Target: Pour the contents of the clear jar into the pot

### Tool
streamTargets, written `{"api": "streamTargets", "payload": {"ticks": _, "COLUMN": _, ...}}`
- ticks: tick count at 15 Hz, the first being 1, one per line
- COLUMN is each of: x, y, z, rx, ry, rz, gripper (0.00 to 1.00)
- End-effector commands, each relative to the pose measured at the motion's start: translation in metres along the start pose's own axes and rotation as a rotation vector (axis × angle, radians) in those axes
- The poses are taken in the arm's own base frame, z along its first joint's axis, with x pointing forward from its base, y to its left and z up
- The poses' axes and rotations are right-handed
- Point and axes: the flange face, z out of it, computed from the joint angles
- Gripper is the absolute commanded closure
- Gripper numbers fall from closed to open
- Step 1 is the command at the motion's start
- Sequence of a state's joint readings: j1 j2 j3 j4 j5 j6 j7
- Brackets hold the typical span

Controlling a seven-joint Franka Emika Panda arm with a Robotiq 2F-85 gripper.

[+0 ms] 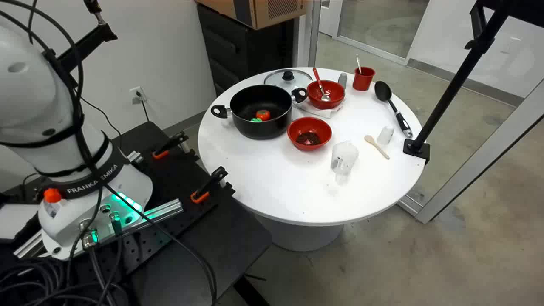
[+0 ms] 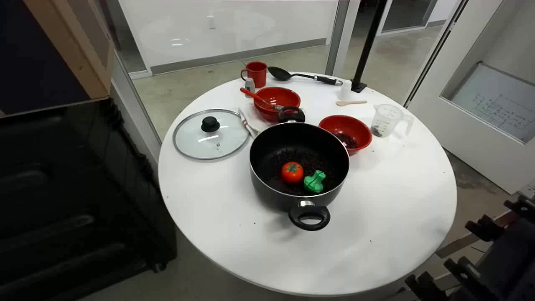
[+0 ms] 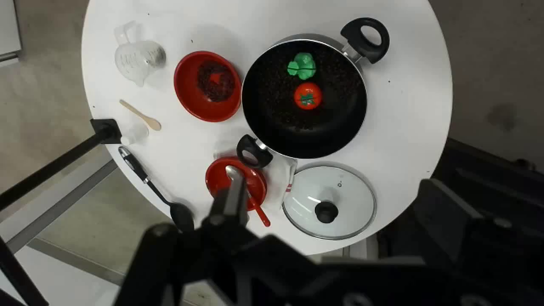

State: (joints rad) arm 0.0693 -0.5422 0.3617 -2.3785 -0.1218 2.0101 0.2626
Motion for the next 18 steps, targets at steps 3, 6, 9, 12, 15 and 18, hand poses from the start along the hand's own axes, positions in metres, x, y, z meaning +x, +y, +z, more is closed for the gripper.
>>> {"api": "streamTargets", "payload": {"ticks": 3, "x": 0.001, "y": 0.001, "z": 0.007, "rx": -0.012, "ry": -0.016, "rz": -0.008, "gripper": 0.00}}
{"api": "streamTargets", "payload": {"ticks": 6, "x": 0.009, "y": 0.022, "z": 0.039, "rx": -0.085, "ry": 0.006, "rz": -0.085, "gripper": 0.00}}
{"api": "streamTargets", "payload": {"ticks": 9, "x": 0.019, "y": 0.057, "z": 0.087, "rx": -0.142, "ry": 0.061, "rz": -0.073, "gripper": 0.00}}
{"api": "streamTargets", "payload": {"ticks": 12, "x": 0.029, "y": 0.110, "z": 0.150, "rx": -0.137, "ry": 0.055, "rz": -0.050, "gripper": 0.00}}
{"api": "streamTargets", "payload": {"ticks": 15, "x": 0.030, "y": 0.165, "z": 0.217, "rx": -0.112, "ry": -0.034, "rz": 0.012, "gripper": 0.00}}
{"api": "streamTargets", "payload": {"ticks": 18, "x": 0.023, "y": 0.214, "z": 0.287, "rx": -0.087, "ry": -0.160, "rz": -0.005, "gripper": 0.00}}
